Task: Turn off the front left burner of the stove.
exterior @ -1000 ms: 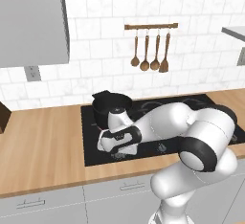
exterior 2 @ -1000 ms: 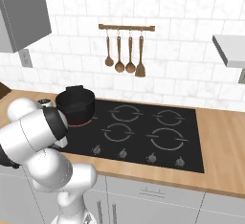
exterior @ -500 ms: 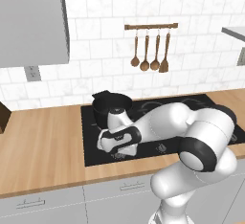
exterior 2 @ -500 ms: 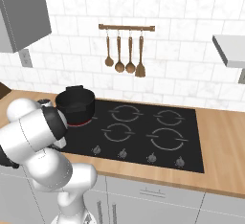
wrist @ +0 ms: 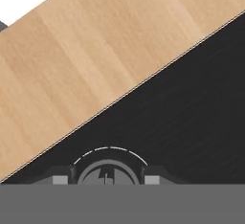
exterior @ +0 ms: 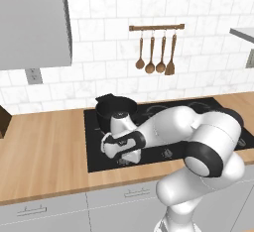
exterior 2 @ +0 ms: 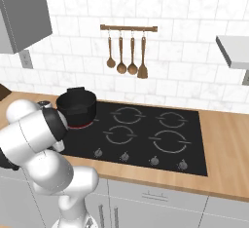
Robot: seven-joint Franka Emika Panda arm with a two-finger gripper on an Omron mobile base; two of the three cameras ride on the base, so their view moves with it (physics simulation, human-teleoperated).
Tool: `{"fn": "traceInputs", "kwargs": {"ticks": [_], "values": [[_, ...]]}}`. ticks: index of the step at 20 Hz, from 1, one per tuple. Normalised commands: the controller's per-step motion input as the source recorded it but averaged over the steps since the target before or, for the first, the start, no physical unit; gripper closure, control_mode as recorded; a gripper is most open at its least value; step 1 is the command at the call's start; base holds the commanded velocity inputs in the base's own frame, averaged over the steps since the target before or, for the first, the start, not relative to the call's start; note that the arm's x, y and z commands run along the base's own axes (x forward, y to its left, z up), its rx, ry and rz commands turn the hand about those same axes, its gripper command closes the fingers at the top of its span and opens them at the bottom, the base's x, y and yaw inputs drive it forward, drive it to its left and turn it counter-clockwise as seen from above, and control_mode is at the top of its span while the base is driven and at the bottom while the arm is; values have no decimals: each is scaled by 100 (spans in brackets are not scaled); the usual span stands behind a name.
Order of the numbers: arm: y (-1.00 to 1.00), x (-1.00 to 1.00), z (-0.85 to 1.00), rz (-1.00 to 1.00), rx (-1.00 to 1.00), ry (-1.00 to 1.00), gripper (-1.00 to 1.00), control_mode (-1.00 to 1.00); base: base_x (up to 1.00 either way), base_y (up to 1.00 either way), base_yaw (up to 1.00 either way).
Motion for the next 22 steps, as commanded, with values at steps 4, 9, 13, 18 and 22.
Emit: {"fn": "traceInputs", "kwargs": {"ticks": [4,9,13,18,22], "values": [[0,-10,-16,-25,0,-2,100,-100,0,0,0],[0,-12,-21,-26,0,-5,100,-100,0,0,0],[0,-12,-27,-28,0,-5,100,-100,0,0,0],[-9,-6,-27,-30,7,-2,100,-100,0,0,0],[-10,-3,-24,-29,12,-2,100,-100,0,0,0]]}}
